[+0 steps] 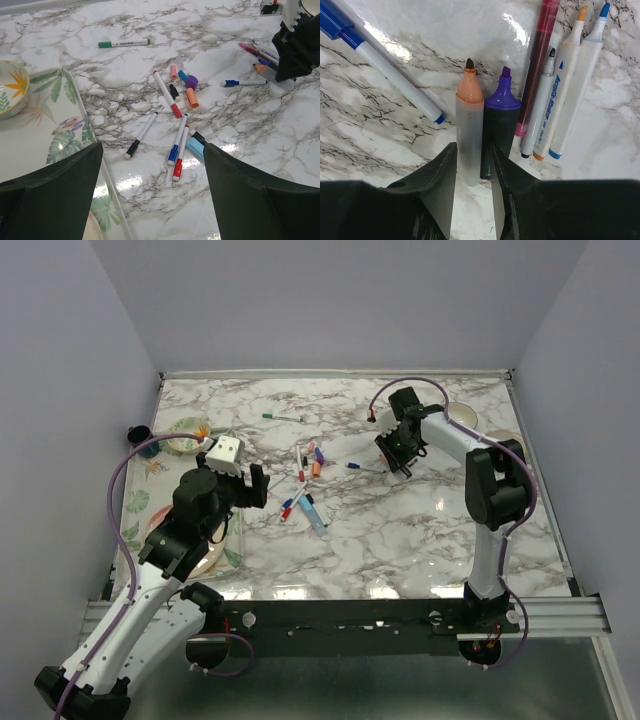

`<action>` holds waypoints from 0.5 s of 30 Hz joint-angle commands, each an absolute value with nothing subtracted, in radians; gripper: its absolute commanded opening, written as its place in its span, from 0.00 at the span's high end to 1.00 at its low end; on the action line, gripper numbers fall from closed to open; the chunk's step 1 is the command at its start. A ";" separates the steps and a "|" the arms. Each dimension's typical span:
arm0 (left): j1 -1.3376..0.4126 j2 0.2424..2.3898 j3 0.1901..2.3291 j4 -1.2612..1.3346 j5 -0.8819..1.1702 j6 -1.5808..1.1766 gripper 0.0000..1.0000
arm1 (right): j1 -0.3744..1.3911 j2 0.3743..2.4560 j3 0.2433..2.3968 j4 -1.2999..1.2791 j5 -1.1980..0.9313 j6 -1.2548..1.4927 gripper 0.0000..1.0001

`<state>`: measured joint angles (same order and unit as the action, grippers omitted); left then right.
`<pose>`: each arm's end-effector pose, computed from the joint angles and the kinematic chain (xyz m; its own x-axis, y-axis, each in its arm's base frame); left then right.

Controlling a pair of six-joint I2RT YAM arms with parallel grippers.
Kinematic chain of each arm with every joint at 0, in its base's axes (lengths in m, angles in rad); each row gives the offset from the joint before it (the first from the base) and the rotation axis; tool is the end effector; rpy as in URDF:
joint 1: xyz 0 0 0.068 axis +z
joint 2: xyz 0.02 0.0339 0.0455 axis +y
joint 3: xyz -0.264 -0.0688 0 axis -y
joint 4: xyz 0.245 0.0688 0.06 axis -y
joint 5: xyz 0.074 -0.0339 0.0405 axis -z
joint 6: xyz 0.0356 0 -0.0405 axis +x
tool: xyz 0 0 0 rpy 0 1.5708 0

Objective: Open the pen caps
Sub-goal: Place the barrel on the table with the right arm, then grab a pen on the table with the right arm

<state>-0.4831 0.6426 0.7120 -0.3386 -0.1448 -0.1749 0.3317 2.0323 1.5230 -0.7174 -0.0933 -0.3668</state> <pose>0.1389 -0.0671 0.3195 -0.2905 -0.0421 -0.9560 0.2904 0.9480 -0.1300 0.3938 0.1391 0.1798 -0.7039 -0.6201 -0.3464 -0.6496 0.7593 -0.0391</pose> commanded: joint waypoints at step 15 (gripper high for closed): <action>-0.469 0.626 0.713 -0.325 -0.163 -0.158 0.10 | 0.325 1.916 1.565 -0.778 -0.182 -0.524 0.55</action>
<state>-0.4774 0.6407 0.7120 -0.3386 -0.1455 -0.1741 0.3302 1.9385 1.5154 -0.7284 -0.0986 -0.4431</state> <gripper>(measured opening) 0.900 0.443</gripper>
